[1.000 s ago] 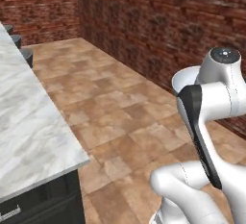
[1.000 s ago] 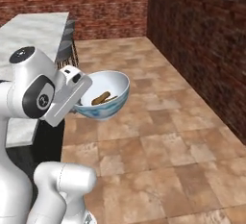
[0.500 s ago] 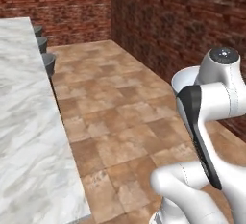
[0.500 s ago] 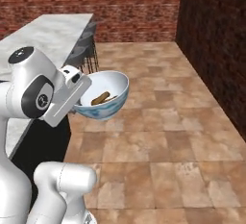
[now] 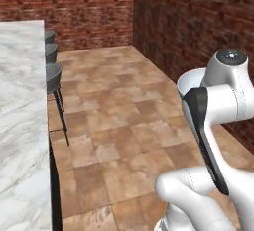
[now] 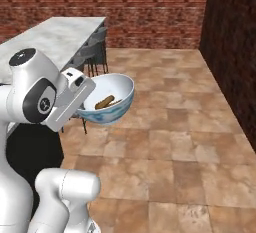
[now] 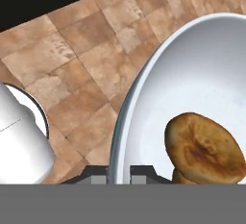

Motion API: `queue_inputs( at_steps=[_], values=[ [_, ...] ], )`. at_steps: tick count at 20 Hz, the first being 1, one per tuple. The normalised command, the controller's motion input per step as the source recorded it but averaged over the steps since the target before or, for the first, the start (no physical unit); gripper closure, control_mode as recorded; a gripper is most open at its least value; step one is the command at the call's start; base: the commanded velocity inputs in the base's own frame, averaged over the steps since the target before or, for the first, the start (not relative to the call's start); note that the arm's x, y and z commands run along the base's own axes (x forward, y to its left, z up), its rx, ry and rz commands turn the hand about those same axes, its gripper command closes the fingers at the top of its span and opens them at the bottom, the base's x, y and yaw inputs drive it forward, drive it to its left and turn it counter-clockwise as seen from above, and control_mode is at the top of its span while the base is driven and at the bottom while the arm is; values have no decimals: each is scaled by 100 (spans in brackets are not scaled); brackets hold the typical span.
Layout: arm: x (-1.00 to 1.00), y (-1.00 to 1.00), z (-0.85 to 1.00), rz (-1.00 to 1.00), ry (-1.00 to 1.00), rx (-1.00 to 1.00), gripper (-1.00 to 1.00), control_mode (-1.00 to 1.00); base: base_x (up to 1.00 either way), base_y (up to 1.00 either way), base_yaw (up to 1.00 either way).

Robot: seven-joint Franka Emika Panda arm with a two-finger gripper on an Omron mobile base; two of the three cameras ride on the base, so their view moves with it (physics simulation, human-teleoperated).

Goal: Pick up the heated bread from the toaster oven and place it in the bowl. Then move the bread bowl to the dining counter.

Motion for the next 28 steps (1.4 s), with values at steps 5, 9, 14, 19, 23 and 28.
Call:
queue_inputs(
  at_steps=[5, 9, 14, 19, 23, 28],
  values=[
    [0, 0, 0, 0, 0, 0, 100, 100, 100, -32, 37],
    [0, 0, 0, 0, 0, 0, 100, 100, 100, -25, 61],
    [0, 0, 0, 0, 0, 0, 100, 100, 100, -30, 61],
    [0, 0, 0, 0, 0, 0, 100, 100, 100, -34, 61],
    [0, 0, 0, 0, 0, 0, 100, 100, 100, -50, 62],
    [0, 0, 0, 0, 0, 0, 100, 100, 88, -52, 72]
  ],
)
